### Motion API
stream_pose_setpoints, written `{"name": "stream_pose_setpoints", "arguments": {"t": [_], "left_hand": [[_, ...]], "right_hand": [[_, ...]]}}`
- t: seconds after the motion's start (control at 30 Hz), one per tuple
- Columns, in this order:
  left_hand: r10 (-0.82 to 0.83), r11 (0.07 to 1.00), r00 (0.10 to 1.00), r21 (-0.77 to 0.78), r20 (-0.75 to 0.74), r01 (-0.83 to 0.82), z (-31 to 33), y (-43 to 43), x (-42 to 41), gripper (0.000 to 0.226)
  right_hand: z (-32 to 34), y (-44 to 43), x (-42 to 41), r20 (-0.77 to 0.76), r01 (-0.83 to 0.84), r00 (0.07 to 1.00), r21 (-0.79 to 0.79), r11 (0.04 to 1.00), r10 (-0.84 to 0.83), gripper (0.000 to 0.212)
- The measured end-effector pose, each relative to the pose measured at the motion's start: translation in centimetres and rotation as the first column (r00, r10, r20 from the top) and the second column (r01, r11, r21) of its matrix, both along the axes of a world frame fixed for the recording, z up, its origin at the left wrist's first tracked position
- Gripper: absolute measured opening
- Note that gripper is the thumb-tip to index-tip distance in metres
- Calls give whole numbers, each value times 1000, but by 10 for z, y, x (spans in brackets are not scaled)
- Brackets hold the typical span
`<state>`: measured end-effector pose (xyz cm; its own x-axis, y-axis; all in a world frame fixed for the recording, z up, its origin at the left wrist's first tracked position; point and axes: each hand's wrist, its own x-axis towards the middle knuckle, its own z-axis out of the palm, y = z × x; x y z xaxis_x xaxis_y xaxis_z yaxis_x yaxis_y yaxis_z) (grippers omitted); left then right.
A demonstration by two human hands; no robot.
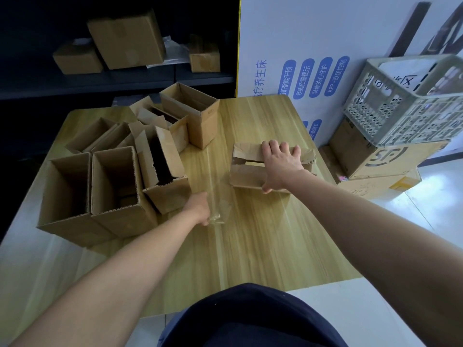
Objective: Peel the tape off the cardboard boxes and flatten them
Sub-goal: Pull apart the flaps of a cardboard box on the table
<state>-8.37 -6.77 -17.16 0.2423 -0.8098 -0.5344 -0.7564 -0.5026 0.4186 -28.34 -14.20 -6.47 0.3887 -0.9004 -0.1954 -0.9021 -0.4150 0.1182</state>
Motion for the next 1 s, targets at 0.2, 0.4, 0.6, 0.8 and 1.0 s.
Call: {"name": "stream_pose_setpoints", "arguments": {"t": [0.2, 0.4, 0.6, 0.8, 1.0], "left_hand": [[3, 989, 996, -151, 88, 10, 14, -6, -7, 34], [34, 995, 999, -91, -3, -34, 12, -5, -7, 34], [172, 974, 980, -131, -98, -184, 12, -3, -4, 41], [192, 968, 959, -119, -206, -220, 21, -3, -8, 46], [128, 901, 985, -402, -115, -164, 53, -16, -29, 26]], "right_hand": [[0, 1, -3, 14, 0, 1000, 5, 1000, 0, 123], [-1, 4, -5, 27, -5, 1000, -4, 1000, 5, 121], [0, 3, -6, 38, -14, 999, 0, 1000, 14, 120], [1, 2, -6, 31, -12, 999, 6, 1000, 11, 119], [10, -8, -19, 189, -46, 981, 59, 997, 34, 101]]}}
